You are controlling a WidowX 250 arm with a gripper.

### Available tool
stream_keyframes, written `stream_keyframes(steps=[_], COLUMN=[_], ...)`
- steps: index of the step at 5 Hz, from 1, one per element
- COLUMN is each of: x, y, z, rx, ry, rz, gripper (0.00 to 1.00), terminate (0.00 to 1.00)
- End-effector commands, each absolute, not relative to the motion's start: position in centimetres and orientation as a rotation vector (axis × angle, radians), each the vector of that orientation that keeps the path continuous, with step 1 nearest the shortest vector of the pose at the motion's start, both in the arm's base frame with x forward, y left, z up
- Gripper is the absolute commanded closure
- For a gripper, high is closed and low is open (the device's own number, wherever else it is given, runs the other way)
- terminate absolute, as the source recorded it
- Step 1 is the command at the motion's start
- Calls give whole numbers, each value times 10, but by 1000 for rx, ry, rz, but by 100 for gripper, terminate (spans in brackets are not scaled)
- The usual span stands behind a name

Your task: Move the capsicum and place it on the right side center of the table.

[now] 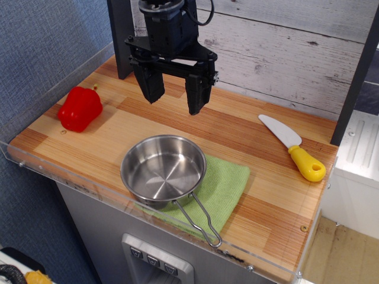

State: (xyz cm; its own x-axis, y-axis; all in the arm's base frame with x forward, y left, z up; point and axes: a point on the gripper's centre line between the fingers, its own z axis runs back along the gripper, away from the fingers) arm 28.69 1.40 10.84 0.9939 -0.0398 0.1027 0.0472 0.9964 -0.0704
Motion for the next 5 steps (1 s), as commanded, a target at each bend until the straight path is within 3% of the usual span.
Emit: stream_keyframes(steps=[1,4,5], x=[283,283,283], y=[8,8,8], z=[121,121,121], rx=[-68,-68,-68], ry=[-147,-147,-147], rz=[-47,-47,-47], gripper=[0,0,0], terminate=[0,0,100])
